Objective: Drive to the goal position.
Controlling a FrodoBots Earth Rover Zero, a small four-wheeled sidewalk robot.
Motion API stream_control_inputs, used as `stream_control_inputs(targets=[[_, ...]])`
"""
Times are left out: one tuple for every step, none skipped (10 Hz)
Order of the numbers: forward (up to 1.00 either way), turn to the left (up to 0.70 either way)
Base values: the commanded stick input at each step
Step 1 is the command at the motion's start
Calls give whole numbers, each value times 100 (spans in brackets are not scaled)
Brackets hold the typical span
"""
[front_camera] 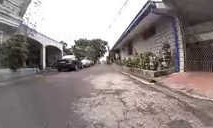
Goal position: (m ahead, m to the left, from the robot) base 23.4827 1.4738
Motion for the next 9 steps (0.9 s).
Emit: stream_control_inputs(targets=[[100,0],[100,0],[100,0],[100,0],[100,0],[100,0],[100,0],[100,0],[100,-4]])
